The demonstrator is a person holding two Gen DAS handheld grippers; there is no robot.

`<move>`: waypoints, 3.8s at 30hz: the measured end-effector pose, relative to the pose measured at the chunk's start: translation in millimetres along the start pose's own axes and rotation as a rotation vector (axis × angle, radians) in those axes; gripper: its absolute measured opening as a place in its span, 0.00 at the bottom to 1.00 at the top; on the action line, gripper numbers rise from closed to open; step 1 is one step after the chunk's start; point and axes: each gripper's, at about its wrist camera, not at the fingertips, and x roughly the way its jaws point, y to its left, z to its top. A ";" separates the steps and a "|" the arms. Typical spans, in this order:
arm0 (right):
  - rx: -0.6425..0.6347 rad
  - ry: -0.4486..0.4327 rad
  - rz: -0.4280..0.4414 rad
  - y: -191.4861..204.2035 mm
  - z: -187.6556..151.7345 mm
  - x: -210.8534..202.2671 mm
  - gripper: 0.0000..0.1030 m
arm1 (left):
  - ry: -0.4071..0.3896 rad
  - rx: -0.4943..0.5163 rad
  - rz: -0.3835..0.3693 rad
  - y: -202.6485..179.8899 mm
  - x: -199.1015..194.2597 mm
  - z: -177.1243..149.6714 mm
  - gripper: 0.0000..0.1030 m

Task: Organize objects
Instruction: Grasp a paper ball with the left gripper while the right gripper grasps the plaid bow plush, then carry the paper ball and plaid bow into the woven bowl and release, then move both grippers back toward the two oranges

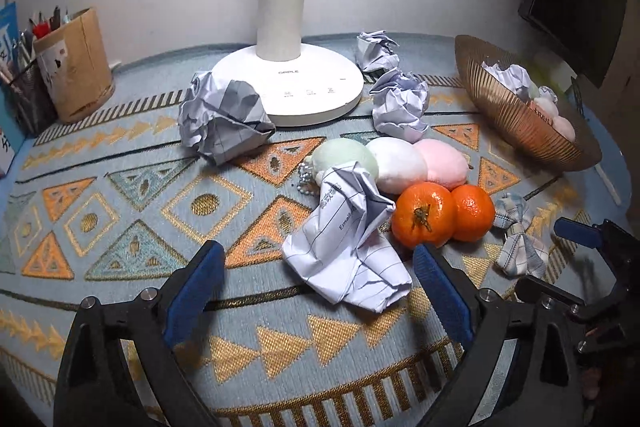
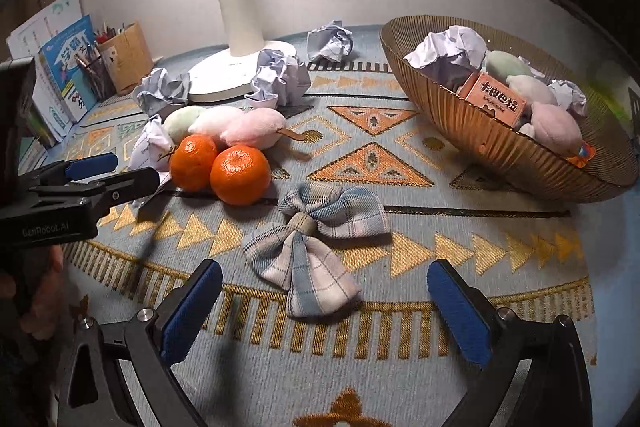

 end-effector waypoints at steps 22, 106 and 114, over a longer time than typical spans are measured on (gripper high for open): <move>-0.176 -0.098 0.233 -1.6 -32.7 -53.9 0.23 | -0.135 -0.133 -0.127 -17.5 -76.4 -56.3 0.47; -0.016 -0.187 0.192 -29.0 -7.6 -80.4 0.56 | -0.190 -0.262 0.012 -41.5 -76.2 -49.3 0.90; -0.095 -0.181 0.137 -14.7 -28.2 -47.2 0.59 | -0.222 -0.273 0.074 -28.9 -71.1 -66.9 0.90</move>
